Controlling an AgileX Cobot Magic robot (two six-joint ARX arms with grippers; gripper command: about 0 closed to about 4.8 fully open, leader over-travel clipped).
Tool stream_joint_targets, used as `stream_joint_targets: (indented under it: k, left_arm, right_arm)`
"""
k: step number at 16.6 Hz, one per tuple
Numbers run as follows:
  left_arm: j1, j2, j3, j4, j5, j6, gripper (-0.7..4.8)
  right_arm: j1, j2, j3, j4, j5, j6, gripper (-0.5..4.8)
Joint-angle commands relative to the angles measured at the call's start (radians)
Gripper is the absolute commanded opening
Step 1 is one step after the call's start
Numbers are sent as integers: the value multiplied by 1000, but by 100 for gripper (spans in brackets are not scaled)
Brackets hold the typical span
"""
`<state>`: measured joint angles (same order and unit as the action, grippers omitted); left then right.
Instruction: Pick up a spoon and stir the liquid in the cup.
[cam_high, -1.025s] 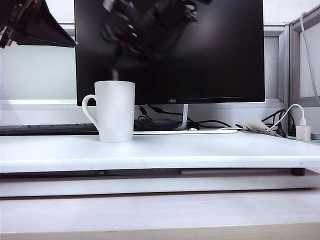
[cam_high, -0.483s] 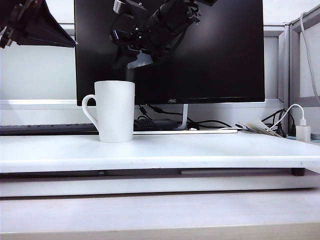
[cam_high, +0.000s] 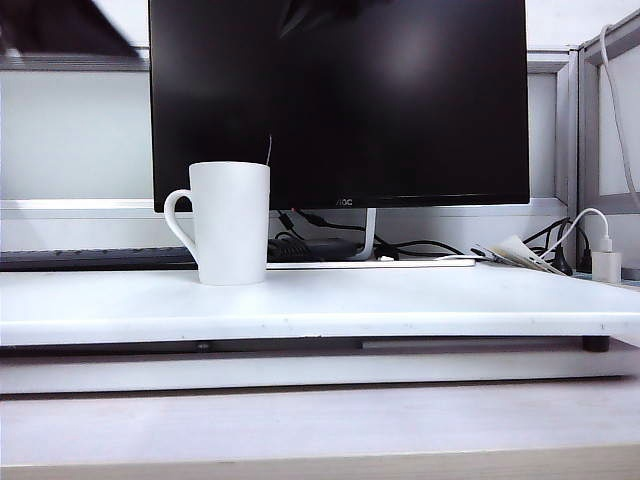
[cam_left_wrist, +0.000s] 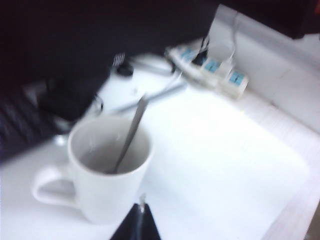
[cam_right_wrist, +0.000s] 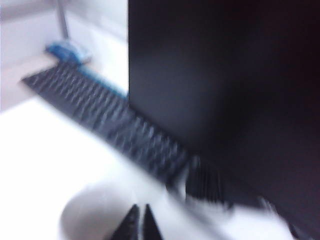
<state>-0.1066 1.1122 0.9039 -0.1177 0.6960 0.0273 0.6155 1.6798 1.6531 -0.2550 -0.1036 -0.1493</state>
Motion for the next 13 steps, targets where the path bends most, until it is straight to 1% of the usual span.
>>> stream_joint_targets:
  k: [1, 2, 4, 5, 6, 8, 10, 11, 13]
  left_arm:
    - [0, -272, -116, 16, -94, -17, -5]
    - [0, -397, -177, 22, -164, -35, -5]
    - [0, -552, -240, 23, -242, -75, -5]
    - [0, -628, -267, 20, -310, -89, -5]
    - [0, -681, -282, 0, -338, -90, -5]
    - [0, -758, -302, -50, -373, -121, -5]
    - [0, -830, -339, -103, -378, -140, -4]
    - [0, -842, -340, -164, -378, -140, -4]
    - [0, -844, -340, -244, -378, -148, -4]
  right_arm:
    - [2, -208, -153, -31, 16, 35, -9]
    - [3, -318, -267, 19, 51, 74, -9]
    - [5, -475, -424, 73, 73, 85, -9]
    - [5, -567, -511, 80, 83, 132, -9]
    - [5, -639, -578, 79, 88, 171, -9]
    - [5, -750, -677, 79, 109, 187, -9]
    - [4, -865, -783, 63, 106, 186, -8]
    - [2, -919, -826, 35, 109, 186, -8]
    - [4, -970, -848, -55, 101, 186, -8]
